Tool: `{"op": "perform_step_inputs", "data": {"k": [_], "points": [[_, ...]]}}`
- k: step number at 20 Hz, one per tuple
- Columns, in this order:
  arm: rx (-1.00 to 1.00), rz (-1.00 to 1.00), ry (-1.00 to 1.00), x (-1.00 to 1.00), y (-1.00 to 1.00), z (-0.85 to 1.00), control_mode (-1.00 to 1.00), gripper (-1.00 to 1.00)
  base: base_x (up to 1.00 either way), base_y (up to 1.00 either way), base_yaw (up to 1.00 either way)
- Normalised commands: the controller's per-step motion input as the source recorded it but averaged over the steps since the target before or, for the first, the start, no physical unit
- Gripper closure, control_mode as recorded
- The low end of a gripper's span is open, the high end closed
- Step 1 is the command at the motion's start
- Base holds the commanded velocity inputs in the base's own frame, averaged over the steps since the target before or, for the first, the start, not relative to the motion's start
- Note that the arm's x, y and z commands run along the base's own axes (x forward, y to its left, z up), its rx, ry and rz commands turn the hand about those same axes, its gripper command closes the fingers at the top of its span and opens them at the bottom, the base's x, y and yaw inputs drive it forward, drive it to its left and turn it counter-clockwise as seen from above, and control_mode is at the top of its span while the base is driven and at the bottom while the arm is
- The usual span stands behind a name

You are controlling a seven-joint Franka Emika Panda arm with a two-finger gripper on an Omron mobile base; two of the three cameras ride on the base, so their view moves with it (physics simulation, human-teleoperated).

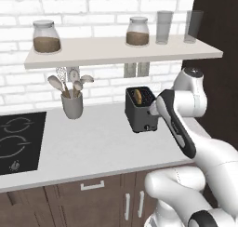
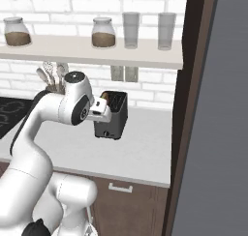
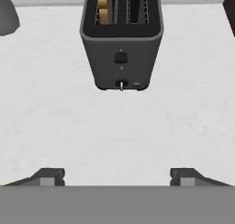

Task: Start the toaster. Once the lever pops up, take the bread to the plate on the dining counter.

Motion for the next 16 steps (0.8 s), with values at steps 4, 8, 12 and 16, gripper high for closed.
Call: {"op": "perform_step_inputs", "data": {"k": [4, 8, 12, 16], "points": [[0.06, -0.02, 0.00, 0.53, -0.04, -0.09, -1.00, 1.00, 0.00, 0.00, 0.00], [0.01, -0.01, 0.00, 0.53, 0.00, -0.11, -1.00, 1.00, 0.00, 0.00, 0.00], [0.01, -0.01, 0.01, 0.53, 0.00, -0.19, -1.00, 1.00, 0.00, 0.00, 0.00], [0.00, -0.01, 0.03, 0.43, 0.01, -0.25, -1.00, 1.00, 0.00, 0.00, 0.00]]}}
